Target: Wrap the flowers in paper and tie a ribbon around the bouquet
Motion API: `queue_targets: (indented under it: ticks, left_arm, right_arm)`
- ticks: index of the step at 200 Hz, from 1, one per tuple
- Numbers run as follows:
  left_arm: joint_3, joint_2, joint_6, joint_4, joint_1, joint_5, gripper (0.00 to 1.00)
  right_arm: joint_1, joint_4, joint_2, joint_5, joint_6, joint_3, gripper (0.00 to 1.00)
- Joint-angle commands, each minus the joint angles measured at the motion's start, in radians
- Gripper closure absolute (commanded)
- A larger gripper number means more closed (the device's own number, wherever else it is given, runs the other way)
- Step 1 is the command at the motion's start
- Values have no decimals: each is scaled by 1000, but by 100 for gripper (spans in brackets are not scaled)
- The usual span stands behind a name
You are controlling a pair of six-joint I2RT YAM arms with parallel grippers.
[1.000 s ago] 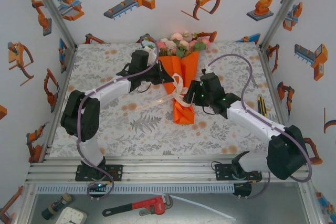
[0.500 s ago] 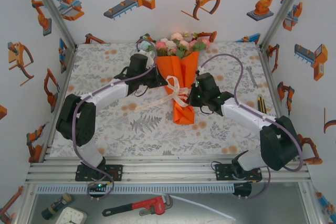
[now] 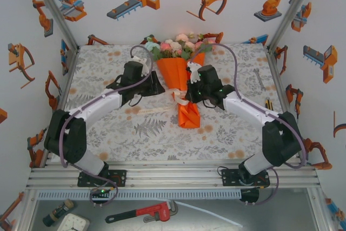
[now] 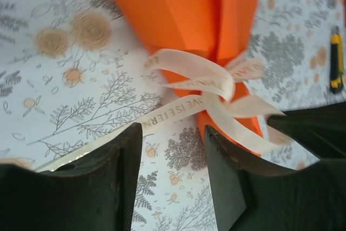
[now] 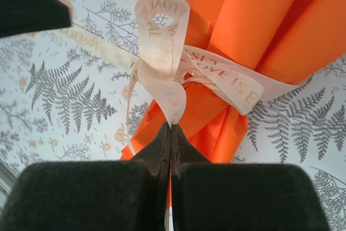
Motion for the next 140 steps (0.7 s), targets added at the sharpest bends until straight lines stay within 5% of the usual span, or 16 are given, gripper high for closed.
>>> queue_targets:
  ticks: [1,22,44,93,140]
  left_arm:
    - [10,-66,242,62,-20,254,51]
    - [65,-53,500,-35,-75,395,52]
    - [55,-32,714,-55,-156,362,53]
    - [-46,25,651,279,-178,326,46]
    - [-12,110,645,299,-158,391,48]
  right_arm:
    - [-1,-27,-1,-32,-74,43,100]
    - [-8,-27,-3,-38,-89,41,100]
    - [-24,-36,12,-84,-74,58,100]
    - [-34,-37,37,-168,-34,81,100]
    - [-35,-51,52,-226,-15,98,100]
